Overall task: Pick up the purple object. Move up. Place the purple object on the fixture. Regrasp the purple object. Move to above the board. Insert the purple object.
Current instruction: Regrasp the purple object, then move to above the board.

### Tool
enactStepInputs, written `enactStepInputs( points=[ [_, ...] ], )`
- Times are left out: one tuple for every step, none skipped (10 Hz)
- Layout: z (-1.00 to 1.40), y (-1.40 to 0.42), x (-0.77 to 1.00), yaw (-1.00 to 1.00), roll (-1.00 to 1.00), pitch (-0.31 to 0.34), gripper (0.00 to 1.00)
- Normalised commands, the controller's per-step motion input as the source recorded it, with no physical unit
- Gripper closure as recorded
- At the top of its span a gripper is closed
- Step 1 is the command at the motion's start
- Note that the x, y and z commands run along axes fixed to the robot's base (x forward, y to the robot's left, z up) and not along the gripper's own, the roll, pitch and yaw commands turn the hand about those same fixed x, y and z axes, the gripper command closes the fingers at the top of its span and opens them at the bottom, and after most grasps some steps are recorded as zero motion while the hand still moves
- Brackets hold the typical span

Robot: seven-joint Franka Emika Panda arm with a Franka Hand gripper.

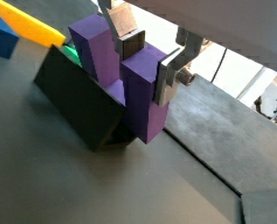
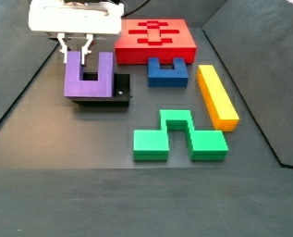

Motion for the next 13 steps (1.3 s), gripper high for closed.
enactStepInputs(
  points=[
    [0.00,0.00,0.00,0.00,0.00,0.000,1.00],
    [0.00,0.00,0.00,0.00,0.00,0.000,1.00],
    [0.00,0.00,0.00,0.00,0.00,0.000,1.00],
    [0.00,0.00,0.00,0.00,0.00,0.000,1.00],
    [0.00,0.00,0.00,0.00,0.00,0.000,1.00],
    [0.00,0.00,0.00,0.00,0.00,0.000,1.00],
    [0.00,0.00,0.00,0.00,0.00,0.000,1.00],
    [1.40,0.00,0.00,0.00,0.00,0.000,1.00],
    [1.40,0.01,0.00,-0.04,0.01,-0.008,1.00],
    [1.40,0.02,-0.04,-0.05,-0.05,-0.038,1.00],
    [1.40,0.02,-0.04,-0.04,-0.03,-0.028,1.00],
    [1.40,0.02,-0.04,-0.05,-0.04,0.000,1.00],
    [1.40,0.02,-0.05,-0.05,-0.03,0.028,1.00]
  ],
)
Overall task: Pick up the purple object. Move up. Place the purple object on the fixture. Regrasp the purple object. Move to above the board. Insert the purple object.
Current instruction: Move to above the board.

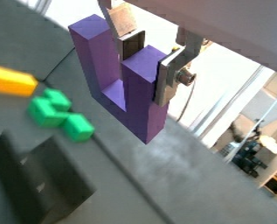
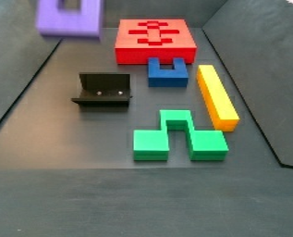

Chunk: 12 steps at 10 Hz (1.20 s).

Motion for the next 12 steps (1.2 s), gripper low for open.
enactStepInputs(
  points=[
    [1.40,0.02,-0.05,-0.04,-0.02,0.039,1.00],
    [0.64,0.00,-0.02,-0.02,-0.01,0.057,1.00],
    [0.37,0.01,0.01,-0.02,-0.01,0.063,1.00],
    [0.27,-1.35,-1.40,-0.06,-1.00,0.142,1.00],
    [0.25,-1.32,-1.40,-0.06,-1.00,0.130,1.00],
    [0.23,-1.22,-1.40,-0.04,-1.00,0.097,1.00],
    [0.21,-1.17,-1.40,-0.03,-1.00,0.083,1.00],
    [0.22,-1.16,-1.40,-0.03,-1.00,0.080,1.00],
    [0.22,-1.12,-1.40,-0.02,-1.00,0.071,1.00],
    [0.21,-1.05,-1.40,-0.01,-1.00,0.064,1.00],
    [0.09,-0.44,-0.65,-0.01,-1.00,0.055,1.00],
    [0.04,-0.13,-0.29,-0.01,-1.00,0.045,1.00]
  ],
)
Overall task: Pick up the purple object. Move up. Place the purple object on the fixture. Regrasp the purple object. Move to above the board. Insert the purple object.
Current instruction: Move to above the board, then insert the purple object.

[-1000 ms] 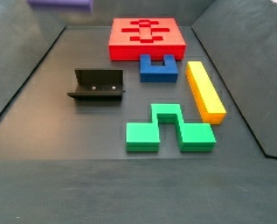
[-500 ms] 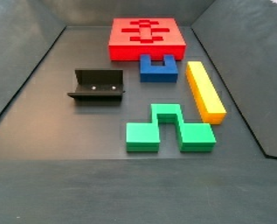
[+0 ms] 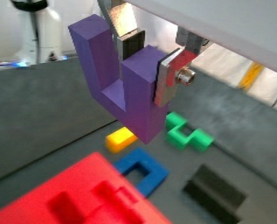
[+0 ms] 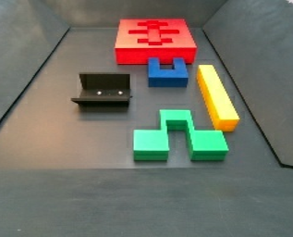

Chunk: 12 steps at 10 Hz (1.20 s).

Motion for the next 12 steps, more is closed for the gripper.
enactStepInputs(
  points=[
    [0.00,0.02,0.00,0.00,-1.00,0.053,1.00],
    [0.00,0.02,0.00,0.00,-0.94,0.047,1.00],
    [0.00,0.02,-0.03,0.00,-0.69,0.013,1.00],
    [0.00,0.03,-0.06,0.00,-0.43,-0.034,1.00],
    [0.00,0.03,-0.07,0.00,-0.28,-0.057,1.00],
    [-0.22,0.00,0.01,0.00,-0.10,-0.137,1.00],
    [-0.42,0.00,0.14,0.00,-0.22,-0.271,1.00],
    [-0.33,-0.06,0.31,0.00,-0.26,-0.356,1.00],
    [-0.38,-0.13,0.31,0.00,-0.24,-0.349,1.00],
    [-0.36,-0.17,0.35,0.00,-0.25,-0.354,1.00],
    [-0.38,-0.19,0.37,0.00,-0.23,-0.361,1.00],
    [-0.41,-0.22,0.37,0.00,-0.20,-0.371,1.00]
  ],
)
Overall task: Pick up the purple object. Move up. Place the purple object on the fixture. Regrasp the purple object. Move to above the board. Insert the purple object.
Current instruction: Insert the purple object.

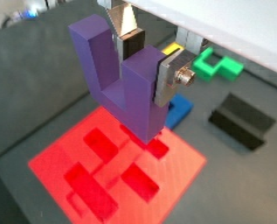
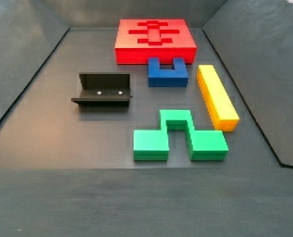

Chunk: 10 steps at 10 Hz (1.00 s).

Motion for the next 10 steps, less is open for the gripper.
enactStepInputs(
  points=[
    [-0.44,-0.26,0.34,0.00,-0.16,-0.390,1.00],
    [-0.55,-0.35,0.27,0.01,-0.07,-0.363,1.00],
    [-0.54,-0.50,0.03,0.00,0.01,-0.230,1.00],
    [-0.63,-0.46,0.18,0.00,0.01,-0.316,1.00],
    [-0.56,-0.47,0.17,-0.01,0.00,-0.359,1.00],
    [-0.59,-0.43,0.14,0.00,0.05,-0.340,1.00],
    [-0.46,-0.53,0.05,0.00,0.22,-0.286,1.00],
    [-0.28,-0.50,0.19,0.28,0.31,-0.130,1.00],
    [-0.29,-0.33,0.20,0.47,0.28,-0.037,1.00],
    [-0.40,-0.24,0.35,0.64,0.09,0.000,1.00]
  ],
)
